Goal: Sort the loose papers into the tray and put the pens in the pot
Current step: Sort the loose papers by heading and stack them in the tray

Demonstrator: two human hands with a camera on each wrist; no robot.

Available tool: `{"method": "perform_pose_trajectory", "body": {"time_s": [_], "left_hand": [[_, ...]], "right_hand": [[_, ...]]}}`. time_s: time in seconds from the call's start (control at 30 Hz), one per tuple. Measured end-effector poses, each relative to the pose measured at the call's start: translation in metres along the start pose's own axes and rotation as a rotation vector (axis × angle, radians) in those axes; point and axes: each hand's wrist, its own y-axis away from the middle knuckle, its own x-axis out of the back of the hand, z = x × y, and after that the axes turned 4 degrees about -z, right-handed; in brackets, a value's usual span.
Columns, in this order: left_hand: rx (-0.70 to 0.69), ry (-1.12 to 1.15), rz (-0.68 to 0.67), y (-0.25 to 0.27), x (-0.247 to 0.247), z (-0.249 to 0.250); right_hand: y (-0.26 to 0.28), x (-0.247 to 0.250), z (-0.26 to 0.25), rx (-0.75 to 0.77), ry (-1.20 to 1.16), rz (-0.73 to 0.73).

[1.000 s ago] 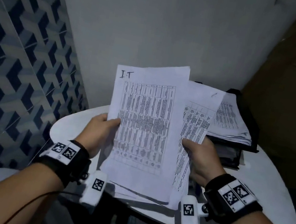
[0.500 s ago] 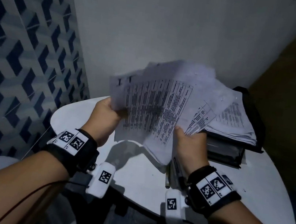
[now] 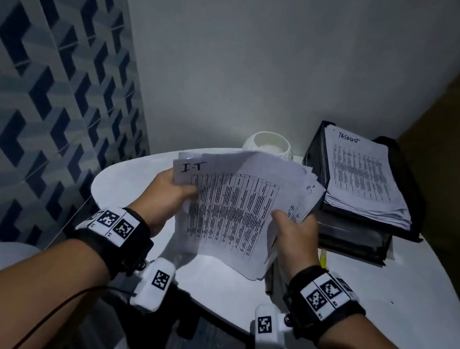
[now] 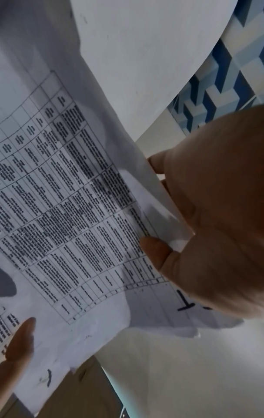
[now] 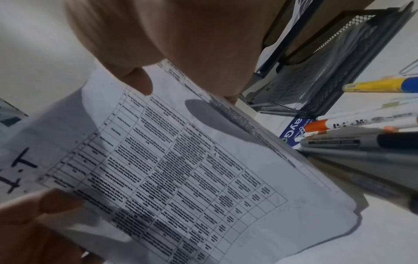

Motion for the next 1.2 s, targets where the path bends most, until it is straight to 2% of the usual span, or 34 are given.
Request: {"method": "perform_pose_trajectory", "body": {"time_s": [0.13, 0.37, 0.47, 0.53, 0.67, 0.9, 1.1, 1.2], "left_hand": [[-0.013, 0.017, -0.014, 0.001, -0.003, 0.004], [-0.025, 0.047, -0.097, 0.004, -0.005, 0.007], [-0.086, 0.08, -0.012, 0.003, -0.004, 0.011], [-0.109, 0.067, 0.026, 0.001, -0.003, 0.014], [-0.085, 0.064, 0.098, -0.004, -0.001, 0.013], [-0.108, 0.114, 0.146, -0.01, -0.003, 0.008], [-0.151, 0.13, 0.175, -0.009, -0.008, 0.011], [-0.158, 0.115, 0.131, -0.006, -0.01, 0.013]], "right_hand": [[-0.008, 0.005, 0.001, 0.02, -0.101, 0.066], [-0.009, 0.007, -0.006, -0.039, -0.06, -0.083], [-0.015, 0.012, -0.012, 0.016, -0.056, -0.046], [-0.017, 0.014, -0.018, 0.039, -0.053, -0.077], [-0.02, 0.017, -0.017, 0.084, -0.015, -0.059], [-0.023, 0.017, -0.01, 0.1, -0.045, 0.045], [-0.022, 0.018, -0.008, 0.064, -0.063, -0.041], [-0.015, 0.013, -0.01, 0.061, -0.08, -0.117]]}}
